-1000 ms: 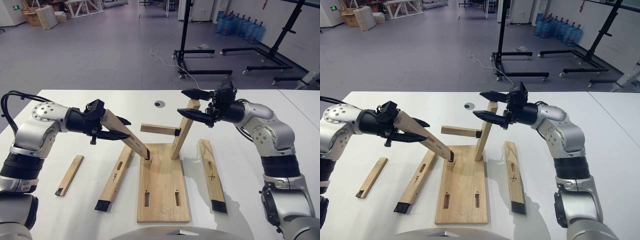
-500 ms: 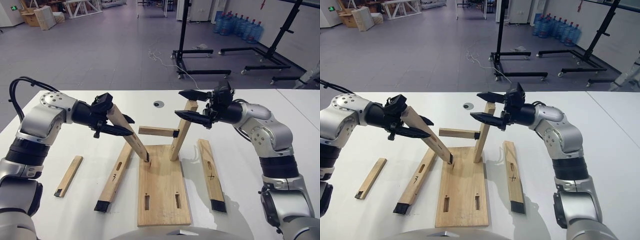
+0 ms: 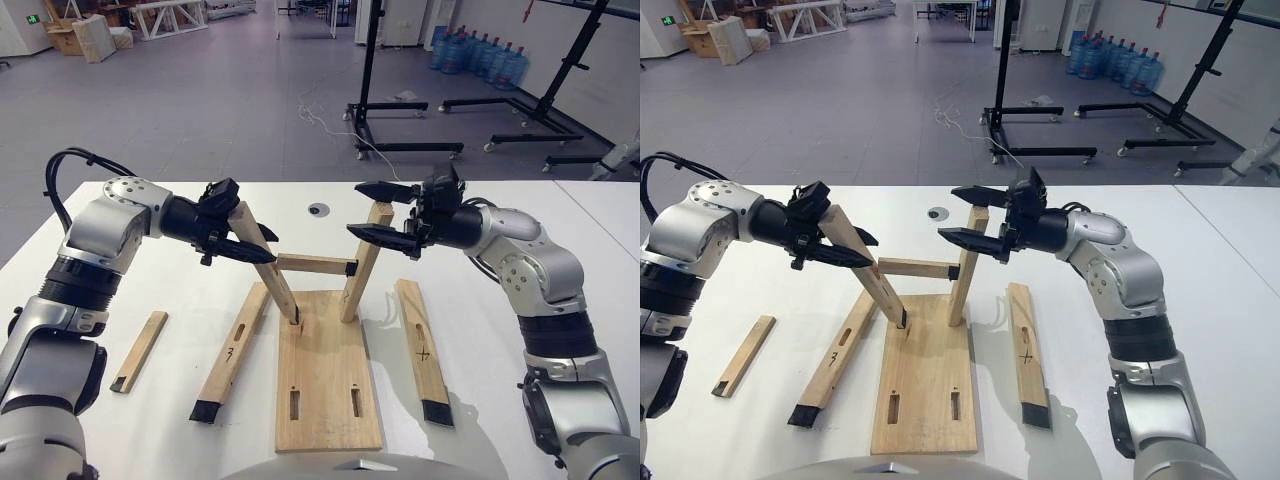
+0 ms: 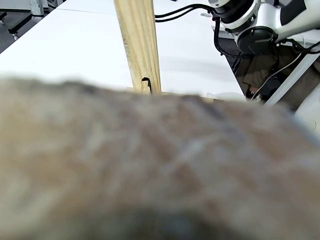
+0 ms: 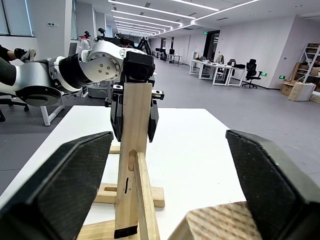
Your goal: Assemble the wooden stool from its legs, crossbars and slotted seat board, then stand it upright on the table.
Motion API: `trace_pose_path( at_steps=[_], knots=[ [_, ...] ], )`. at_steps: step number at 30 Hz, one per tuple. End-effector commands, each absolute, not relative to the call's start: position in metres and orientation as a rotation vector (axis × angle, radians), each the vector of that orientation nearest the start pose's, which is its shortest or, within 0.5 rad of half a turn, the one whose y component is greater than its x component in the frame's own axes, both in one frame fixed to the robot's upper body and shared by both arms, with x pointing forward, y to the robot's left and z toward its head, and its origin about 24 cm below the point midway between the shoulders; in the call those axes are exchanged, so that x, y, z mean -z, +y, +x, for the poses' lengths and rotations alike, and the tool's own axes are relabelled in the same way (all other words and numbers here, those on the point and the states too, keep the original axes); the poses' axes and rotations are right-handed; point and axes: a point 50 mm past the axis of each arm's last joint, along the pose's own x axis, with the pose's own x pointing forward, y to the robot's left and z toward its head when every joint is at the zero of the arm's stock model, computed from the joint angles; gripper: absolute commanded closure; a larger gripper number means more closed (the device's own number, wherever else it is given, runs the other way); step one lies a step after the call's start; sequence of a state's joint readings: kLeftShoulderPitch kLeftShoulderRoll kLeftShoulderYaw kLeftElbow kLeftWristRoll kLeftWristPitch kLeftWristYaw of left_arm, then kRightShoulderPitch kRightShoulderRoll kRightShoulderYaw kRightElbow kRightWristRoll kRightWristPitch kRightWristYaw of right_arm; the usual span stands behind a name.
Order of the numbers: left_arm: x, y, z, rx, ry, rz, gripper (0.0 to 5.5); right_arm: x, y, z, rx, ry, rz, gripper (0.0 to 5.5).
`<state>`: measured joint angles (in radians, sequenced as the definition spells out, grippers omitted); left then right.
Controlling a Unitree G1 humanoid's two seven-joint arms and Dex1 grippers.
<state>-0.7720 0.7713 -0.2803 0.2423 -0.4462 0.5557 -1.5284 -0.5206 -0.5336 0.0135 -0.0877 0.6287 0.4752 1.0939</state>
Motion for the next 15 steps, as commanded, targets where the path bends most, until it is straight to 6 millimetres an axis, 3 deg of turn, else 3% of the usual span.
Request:
trace_pose_path(
  at_steps=[1, 11, 15],
  knots=[
    [-0.143, 0.178, 0.308, 1.534, 0.601, 0.214, 3.49, -0.159, -0.142, 0.283, -1.367, 0.037, 0.011, 1.37],
    [-0.132, 0.179, 0.312, 1.508, 0.631, 0.181, 3.49, -0.156, -0.142, 0.283, -1.361, 0.047, 0.001, 1.37],
    [-0.139, 0.179, 0.317, 1.498, 0.603, 0.157, 3.49, -0.156, -0.142, 0.283, -1.363, 0.051, -0.008, 1.37]
  ],
)
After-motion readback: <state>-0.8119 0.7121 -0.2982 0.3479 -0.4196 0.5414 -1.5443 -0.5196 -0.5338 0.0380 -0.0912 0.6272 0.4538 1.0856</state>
